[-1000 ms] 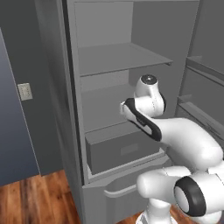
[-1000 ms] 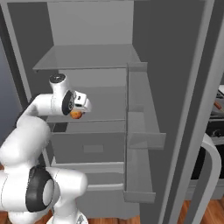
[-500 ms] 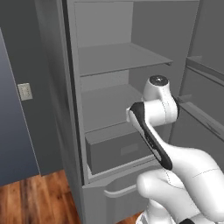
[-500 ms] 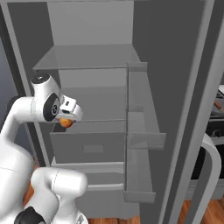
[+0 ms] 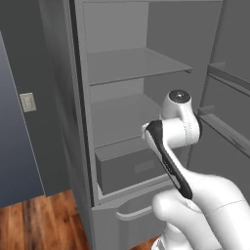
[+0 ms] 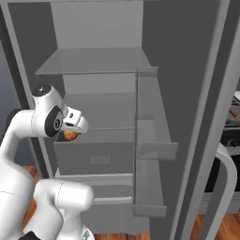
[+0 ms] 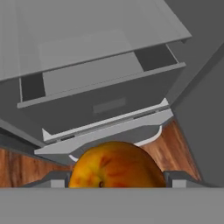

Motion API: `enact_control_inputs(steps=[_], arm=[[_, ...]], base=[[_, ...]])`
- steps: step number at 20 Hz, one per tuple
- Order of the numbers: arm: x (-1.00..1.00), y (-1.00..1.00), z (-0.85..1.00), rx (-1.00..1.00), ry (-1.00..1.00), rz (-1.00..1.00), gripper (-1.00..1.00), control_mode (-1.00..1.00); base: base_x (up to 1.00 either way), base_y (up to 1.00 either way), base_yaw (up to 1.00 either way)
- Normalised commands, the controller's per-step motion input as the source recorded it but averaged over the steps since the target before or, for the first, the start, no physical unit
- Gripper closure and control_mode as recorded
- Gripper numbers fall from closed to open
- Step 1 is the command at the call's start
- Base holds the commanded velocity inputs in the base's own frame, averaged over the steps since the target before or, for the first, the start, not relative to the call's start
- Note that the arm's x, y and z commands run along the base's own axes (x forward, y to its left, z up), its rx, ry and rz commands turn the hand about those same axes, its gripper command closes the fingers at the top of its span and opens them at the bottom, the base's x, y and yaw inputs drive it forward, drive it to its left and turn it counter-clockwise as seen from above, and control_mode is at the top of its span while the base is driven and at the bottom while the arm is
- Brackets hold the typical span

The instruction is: Place the cold items (pear and peach) from the fridge in one tupperware on the dining counter. Place the warm items (hot dog and kebab skewer) in the stove area in another tupperware.

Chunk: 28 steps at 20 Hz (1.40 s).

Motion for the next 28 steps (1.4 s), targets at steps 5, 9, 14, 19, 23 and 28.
enact_control_inputs(steps=[5, 9, 14, 19, 23, 28], arm=[[-0.16, 0.07, 0.00, 0.00, 0.00, 0.00, 1.00, 1.00], [0.00, 0.00, 0.00, 0.00, 0.00, 0.00, 1.00, 1.00], [0.00, 0.00, 0.00, 0.00, 0.00, 0.00, 1.00, 1.00], [0.00, 0.00, 0.00, 0.00, 0.00, 0.00, 1.00, 1.00], [0.00, 0.00, 0.00, 0.00, 0.00, 0.00, 1.00, 1.00], [0.00, 0.00, 0.00, 0.00, 0.00, 0.00, 1.00, 1.00]], base=[[-0.52, 0.15, 0.00], [-1.00, 0.38, -0.02], [-0.99, 0.41, -0.09], [-0.97, 0.54, -0.47], [-0.84, 0.13, -0.81], [-0.69, 0.05, -0.87]])
